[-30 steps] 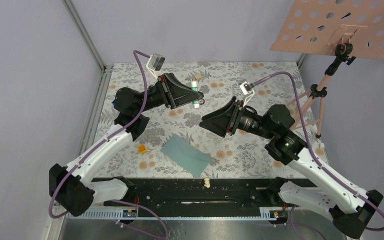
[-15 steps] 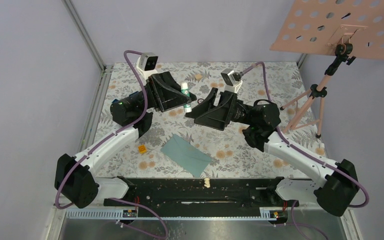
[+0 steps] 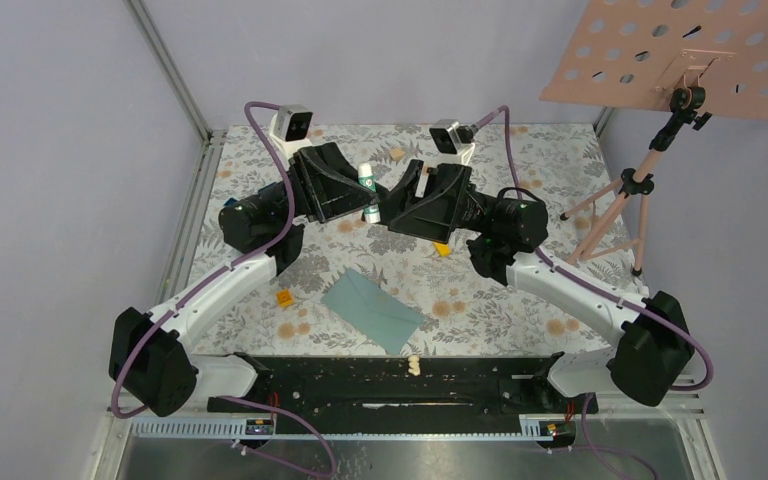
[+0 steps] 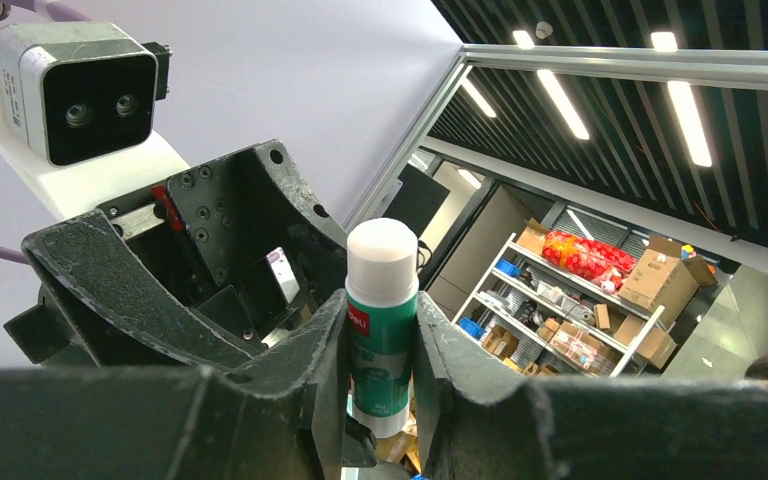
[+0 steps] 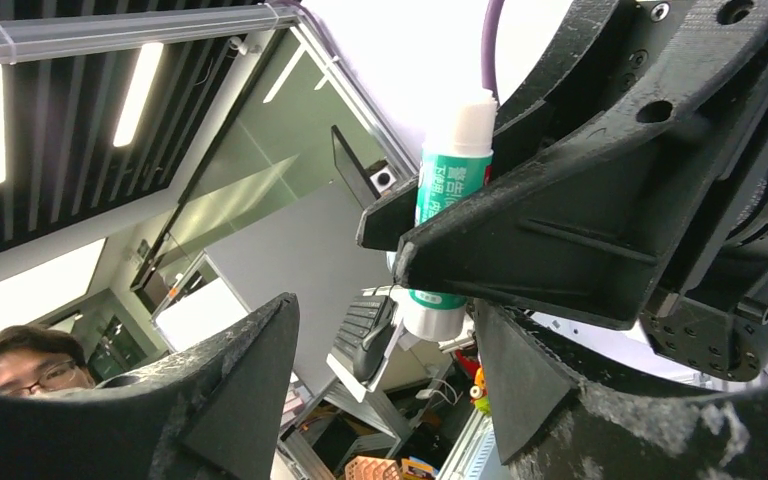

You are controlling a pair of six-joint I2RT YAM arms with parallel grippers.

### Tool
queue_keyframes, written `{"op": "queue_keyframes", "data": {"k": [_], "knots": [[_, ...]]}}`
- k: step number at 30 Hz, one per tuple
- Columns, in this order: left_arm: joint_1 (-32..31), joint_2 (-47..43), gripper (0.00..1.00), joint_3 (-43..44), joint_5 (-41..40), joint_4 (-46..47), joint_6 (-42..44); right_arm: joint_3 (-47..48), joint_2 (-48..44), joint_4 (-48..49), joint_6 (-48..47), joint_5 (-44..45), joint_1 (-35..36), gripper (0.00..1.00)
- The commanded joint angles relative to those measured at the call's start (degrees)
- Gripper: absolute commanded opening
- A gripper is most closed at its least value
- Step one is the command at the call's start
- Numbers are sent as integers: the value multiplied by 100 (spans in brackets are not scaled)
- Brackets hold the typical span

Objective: Place the letter into the envelope and seal it
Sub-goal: Screw the solid glue.

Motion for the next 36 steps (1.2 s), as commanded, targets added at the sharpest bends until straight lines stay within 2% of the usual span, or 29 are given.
{"op": "queue_keyframes", "data": {"k": [1, 4, 6, 13, 18, 21, 24, 26, 29, 31, 33, 36], "knots": [[-28, -24, 0, -8, 203, 378, -59, 368, 33, 638, 263, 43, 16, 71], [-33, -3, 0, -16, 193, 409, -60, 527, 108, 640, 397, -99, 46, 70], [-27, 16, 0, 7, 188, 437, -68, 628, 183, 645, 473, -159, 87, 64], [-36, 3, 0, 42, 230, 471, -68, 727, 437, 657, 590, -173, 197, 19], [-36, -5, 0, 36, 299, 438, -57, 706, 427, 611, 569, -145, 198, 14], [-29, -46, 0, 65, 413, 97, 147, 660, 329, 384, 416, -174, 198, 11], [-27, -293, 0, 106, 562, -1163, 982, 531, 42, -316, -90, -260, 198, 10], [-28, -568, 0, 163, 512, -2492, 1838, 438, -251, -1136, -662, -243, 198, 10], [-40, -948, 0, 496, 171, -4851, 3411, 372, -762, -2900, -1761, 22, 200, 11], [-52, -1100, 0, 741, -240, -6025, 4147, 464, -1020, -4014, -2476, 349, 211, 11], [-64, -1175, 0, 875, -570, -6667, 4477, 634, -1200, -5032, -3159, 775, 323, 11], [-129, -1218, 0, 936, -1009, -7020, 4614, 1038, -1351, -6419, -4068, 1656, 671, 10]]}}
